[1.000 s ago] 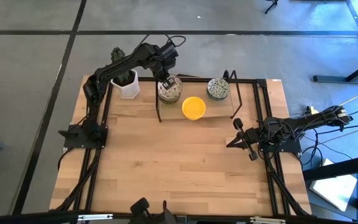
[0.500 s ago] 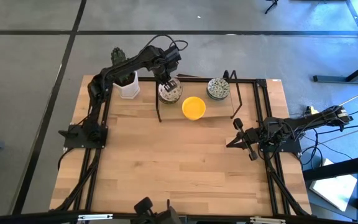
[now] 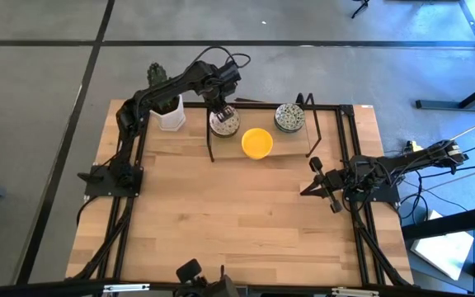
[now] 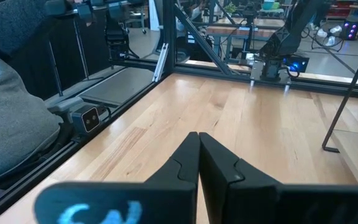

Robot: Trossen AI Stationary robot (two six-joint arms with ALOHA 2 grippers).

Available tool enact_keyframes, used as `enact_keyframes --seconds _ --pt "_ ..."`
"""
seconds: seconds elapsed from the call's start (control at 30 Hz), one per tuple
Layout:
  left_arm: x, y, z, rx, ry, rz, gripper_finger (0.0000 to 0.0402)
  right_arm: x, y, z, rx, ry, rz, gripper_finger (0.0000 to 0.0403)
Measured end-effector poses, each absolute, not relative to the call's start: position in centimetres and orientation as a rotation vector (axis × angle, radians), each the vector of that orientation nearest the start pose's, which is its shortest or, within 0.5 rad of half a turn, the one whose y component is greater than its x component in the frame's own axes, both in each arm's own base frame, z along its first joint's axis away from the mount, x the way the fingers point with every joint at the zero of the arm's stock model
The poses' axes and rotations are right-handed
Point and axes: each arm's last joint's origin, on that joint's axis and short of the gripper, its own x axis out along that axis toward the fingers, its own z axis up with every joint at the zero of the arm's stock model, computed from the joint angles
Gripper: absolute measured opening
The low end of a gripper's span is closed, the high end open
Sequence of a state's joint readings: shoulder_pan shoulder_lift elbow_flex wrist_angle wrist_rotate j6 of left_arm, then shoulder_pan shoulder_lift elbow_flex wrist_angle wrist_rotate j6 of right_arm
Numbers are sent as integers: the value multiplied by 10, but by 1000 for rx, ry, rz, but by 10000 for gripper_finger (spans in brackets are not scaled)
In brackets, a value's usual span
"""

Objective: Pick & Place Mini bowls
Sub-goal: Return to Home Position

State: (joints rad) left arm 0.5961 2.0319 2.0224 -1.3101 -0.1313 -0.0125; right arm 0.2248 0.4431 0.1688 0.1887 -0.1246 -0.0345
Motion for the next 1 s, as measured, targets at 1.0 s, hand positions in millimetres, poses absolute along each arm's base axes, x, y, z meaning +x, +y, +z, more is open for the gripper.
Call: enact_keyframes --seconds 1.0 --pt "112 17 449 -13 282 321 44 125 35 210 -62 -35 445 10"
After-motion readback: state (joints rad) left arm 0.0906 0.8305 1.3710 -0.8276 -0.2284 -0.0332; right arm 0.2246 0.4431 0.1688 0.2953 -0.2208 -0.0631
